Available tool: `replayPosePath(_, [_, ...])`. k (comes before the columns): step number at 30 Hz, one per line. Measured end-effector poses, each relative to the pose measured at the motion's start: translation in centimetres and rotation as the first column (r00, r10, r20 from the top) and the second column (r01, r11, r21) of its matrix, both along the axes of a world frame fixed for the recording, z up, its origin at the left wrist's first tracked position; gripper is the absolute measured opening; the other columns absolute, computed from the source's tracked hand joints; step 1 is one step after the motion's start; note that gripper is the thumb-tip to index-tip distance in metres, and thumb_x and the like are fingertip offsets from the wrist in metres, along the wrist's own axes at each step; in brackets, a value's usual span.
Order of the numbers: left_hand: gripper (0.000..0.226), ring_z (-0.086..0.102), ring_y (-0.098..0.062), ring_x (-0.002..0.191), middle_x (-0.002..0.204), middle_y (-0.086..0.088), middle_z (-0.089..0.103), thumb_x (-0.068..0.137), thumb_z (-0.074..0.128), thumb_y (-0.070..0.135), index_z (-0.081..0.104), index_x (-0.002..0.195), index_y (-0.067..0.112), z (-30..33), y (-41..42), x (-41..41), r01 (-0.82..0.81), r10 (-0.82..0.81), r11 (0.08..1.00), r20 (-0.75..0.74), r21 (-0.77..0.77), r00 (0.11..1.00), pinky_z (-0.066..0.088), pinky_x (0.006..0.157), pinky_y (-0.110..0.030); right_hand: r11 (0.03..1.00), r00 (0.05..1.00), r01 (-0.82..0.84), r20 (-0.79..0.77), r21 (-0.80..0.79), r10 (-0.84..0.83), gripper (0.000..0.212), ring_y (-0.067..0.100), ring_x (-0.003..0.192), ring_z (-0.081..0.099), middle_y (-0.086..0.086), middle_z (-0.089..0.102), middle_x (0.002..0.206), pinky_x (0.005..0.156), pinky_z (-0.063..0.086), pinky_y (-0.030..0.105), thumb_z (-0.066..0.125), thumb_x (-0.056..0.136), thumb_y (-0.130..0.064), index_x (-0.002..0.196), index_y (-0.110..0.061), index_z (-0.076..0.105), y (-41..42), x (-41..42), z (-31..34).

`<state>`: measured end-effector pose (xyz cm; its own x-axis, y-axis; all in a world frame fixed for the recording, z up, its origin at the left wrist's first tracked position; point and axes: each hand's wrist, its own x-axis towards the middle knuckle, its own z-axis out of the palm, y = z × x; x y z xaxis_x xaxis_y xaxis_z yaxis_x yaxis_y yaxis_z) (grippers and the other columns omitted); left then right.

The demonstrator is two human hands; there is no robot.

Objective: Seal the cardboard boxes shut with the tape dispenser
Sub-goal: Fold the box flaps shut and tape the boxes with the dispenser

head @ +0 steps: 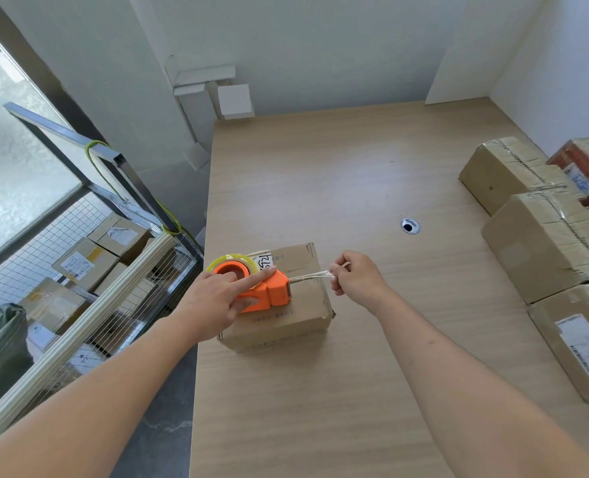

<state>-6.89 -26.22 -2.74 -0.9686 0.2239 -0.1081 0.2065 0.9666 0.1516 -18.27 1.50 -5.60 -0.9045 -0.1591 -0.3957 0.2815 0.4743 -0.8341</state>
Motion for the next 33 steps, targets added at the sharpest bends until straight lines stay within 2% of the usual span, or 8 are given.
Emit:
replayPosePath(7, [0.065,0.049,-0.012,0.085,0.091,0.009,0.052,0.103,0.030,0.056,-0.016,0.148,0.063,0.1,0.1,-0.1,-0.017,0.016,1.000,0.015,0.013,1.000,0.035,0.092,-0.033,0.990,0.999,0.026,-0.044,0.138,-0.021,0.017,0.006,0.049,0.059,0.003,0.068,0.077,0.055,0.051,0.026,0.057,0.099,-0.009,0.084,-0.007,0.063,-0.5,-0.6,-2.1])
replayPosePath(10, [0.066,0.048,-0.012,0.085,0.092,0.010,0.051,0.103,0.031,0.056,-0.015,0.149,0.061,-0.1,0.1,-0.2,-0.024,0.024,1.000,0.009,-0.003,1.000,0.034,0.092,-0.033,0.994,1.000,0.025,-0.001,0.107,-0.025,0.018,0.006,0.046,0.058,0.004,0.070,0.070,0.061,0.057,0.035,0.061,0.098,-0.010,0.081,-0.010,0.065,-0.7,-0.5,-3.7])
replayPosePath(14, [0.066,0.048,-0.011,0.087,0.094,0.011,0.051,0.103,0.032,0.056,-0.014,0.150,0.061,-0.2,0.2,-0.3,-0.031,0.031,0.999,0.008,-0.011,0.999,0.035,0.094,-0.034,0.995,0.999,-0.040,-0.014,0.095,0.041,0.018,0.017,0.067,0.060,-0.006,0.070,0.066,0.074,0.055,0.041,0.062,0.098,-0.024,0.081,-0.027,0.067,-0.8,-0.8,-4.9])
replayPosePath(16, [0.065,0.049,-0.012,0.087,0.094,0.011,0.051,0.103,0.031,0.056,-0.014,0.150,0.061,-0.3,0.1,-0.3,-0.033,0.033,0.999,0.003,-0.011,0.999,0.035,0.094,-0.035,0.981,0.990,-0.130,-0.032,0.145,0.136,0.012,0.016,0.086,0.061,-0.014,0.070,0.083,0.079,0.048,0.036,0.055,0.103,-0.036,0.103,-0.036,0.067,-0.5,-0.6,-5.0])
replayPosePath(19, [0.064,0.048,-0.012,0.087,0.095,0.011,0.051,0.103,0.029,0.057,-0.013,0.151,0.060,-0.5,0.3,-0.2,-0.031,0.030,0.999,-0.014,-0.022,0.999,0.036,0.094,-0.036,0.951,0.970,-0.242,0.043,0.194,0.238,0.047,0.018,0.118,0.058,-0.009,0.062,0.123,0.098,0.044,0.035,0.039,0.102,-0.061,0.146,-0.045,0.041,0.1,0.3,-6.0])
replayPosePath(24, [0.065,0.043,-0.010,0.087,0.096,0.013,0.048,0.103,0.030,0.057,-0.014,0.150,0.060,-0.4,0.2,-0.2,-0.038,0.038,0.999,-0.001,-0.029,0.999,0.036,0.096,-0.038,0.985,0.994,0.044,-0.108,0.168,-0.026,0.027,0.021,0.089,0.065,-0.003,0.066,0.085,0.076,0.045,0.031,0.056,0.100,-0.029,0.126,-0.025,0.057,-1.5,1.2,-6.1])
replayPosePath(28, [0.064,0.048,-0.012,0.088,0.096,0.011,0.052,0.102,0.027,0.059,-0.016,0.149,0.061,-0.5,0.3,-0.3,-0.033,0.033,0.999,-0.013,-0.029,0.999,0.037,0.095,-0.038,0.961,0.923,0.240,-0.338,0.141,-0.181,0.031,0.023,0.113,0.061,0.003,0.067,0.120,0.088,0.041,0.025,0.047,0.104,-0.026,0.128,-0.018,0.065,-3.8,2.4,-4.2])
replayPosePath(33, [0.064,0.055,-0.017,0.090,0.099,0.006,0.057,0.101,0.024,0.060,-0.018,0.150,0.059,-0.4,0.7,0.2,-0.026,0.024,0.999,-0.050,-0.044,0.998,0.041,0.098,-0.040,0.904,0.976,0.174,-0.190,0.390,-0.106,0.058,0.032,0.124,0.057,0.005,0.055,0.144,0.088,0.046,0.042,0.029,0.106,-0.053,0.153,-0.019,0.035,-7.4,4.8,-4.5])
